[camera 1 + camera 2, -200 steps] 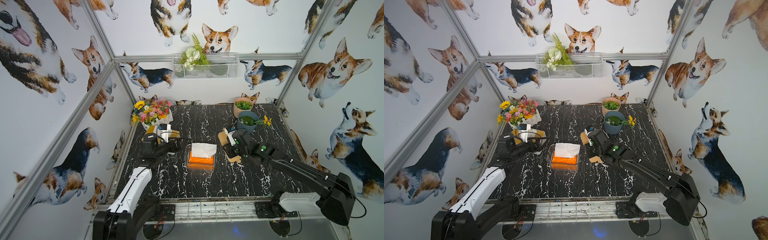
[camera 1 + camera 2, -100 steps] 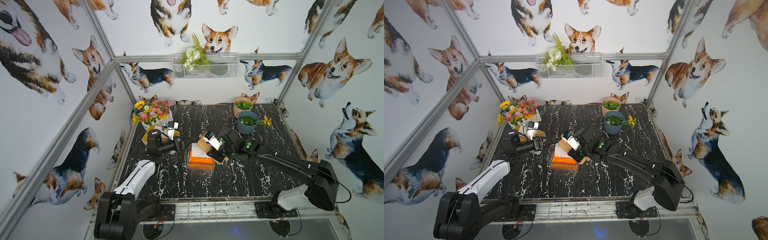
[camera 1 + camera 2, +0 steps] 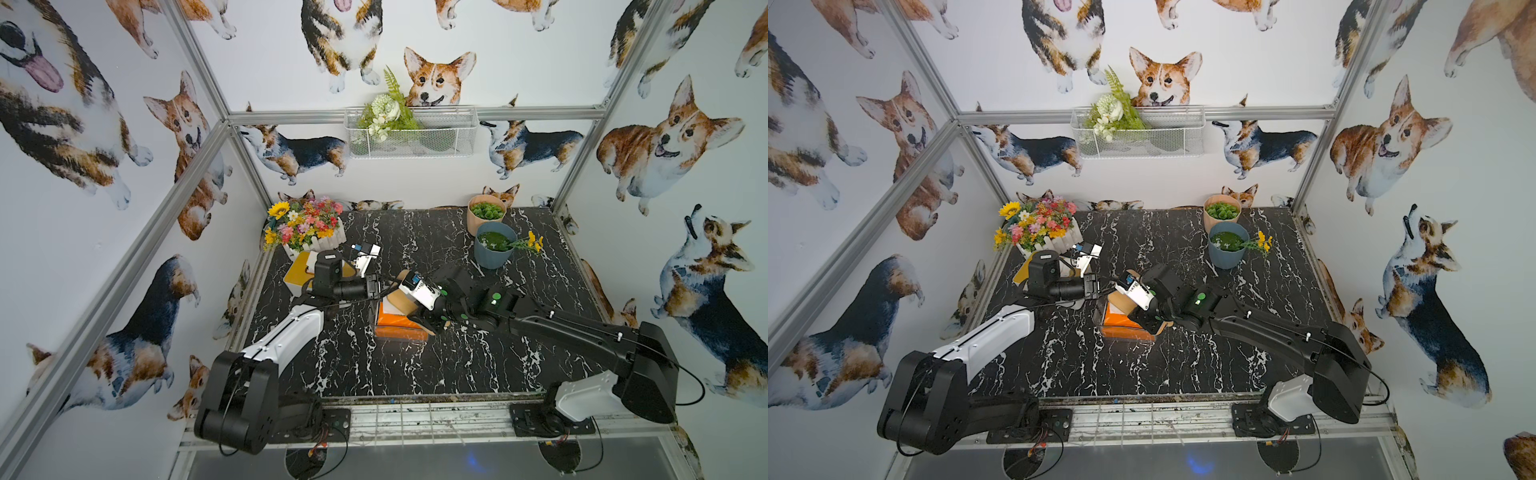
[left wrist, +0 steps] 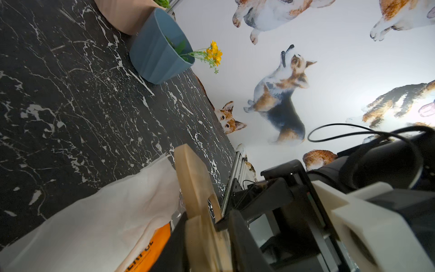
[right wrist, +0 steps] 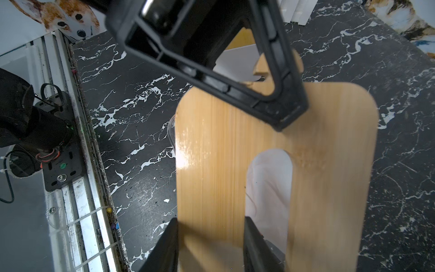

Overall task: Put the tissue paper into the tissue box
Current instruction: Close the box lid on the tissue box.

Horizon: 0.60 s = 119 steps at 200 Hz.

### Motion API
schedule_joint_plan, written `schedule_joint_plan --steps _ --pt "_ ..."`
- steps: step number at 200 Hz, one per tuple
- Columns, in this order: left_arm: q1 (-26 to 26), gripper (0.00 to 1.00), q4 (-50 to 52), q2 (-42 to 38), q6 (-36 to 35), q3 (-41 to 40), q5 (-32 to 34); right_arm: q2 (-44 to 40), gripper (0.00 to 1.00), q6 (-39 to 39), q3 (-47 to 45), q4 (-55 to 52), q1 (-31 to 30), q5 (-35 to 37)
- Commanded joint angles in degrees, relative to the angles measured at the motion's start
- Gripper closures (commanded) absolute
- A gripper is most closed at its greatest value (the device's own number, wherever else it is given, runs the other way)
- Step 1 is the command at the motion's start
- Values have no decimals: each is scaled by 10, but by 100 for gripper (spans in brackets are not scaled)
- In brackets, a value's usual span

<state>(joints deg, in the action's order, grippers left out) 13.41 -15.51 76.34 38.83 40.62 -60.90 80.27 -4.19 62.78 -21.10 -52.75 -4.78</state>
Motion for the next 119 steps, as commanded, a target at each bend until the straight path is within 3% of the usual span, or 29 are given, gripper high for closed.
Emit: schedule_joint_plan --steps 1,8,24,39,85,101,119 --pt "8 92 -9 8 -15 4 -24 -4 100 10 -6 44 -3 -6" --pt "10 100 -9 8 -15 4 -22 -4 100 13 -9 48 -3 -2" --pt "13 100 -18 3 -8 4 -15 -4 98 21 -12 51 -3 9" --pt "14 100 -44 0 14 -2 -13 -10 84 36 -13 51 -3 12" --pt "14 100 -103 0 78 -18 13 -90 23 140 -44 92 0 21" --pt "12 100 -155 3 122 -30 18 -129 13 203 -70 120 16 4" --pt "11 100 -214 10 168 -39 27 -172 10 298 -113 156 75 -56"
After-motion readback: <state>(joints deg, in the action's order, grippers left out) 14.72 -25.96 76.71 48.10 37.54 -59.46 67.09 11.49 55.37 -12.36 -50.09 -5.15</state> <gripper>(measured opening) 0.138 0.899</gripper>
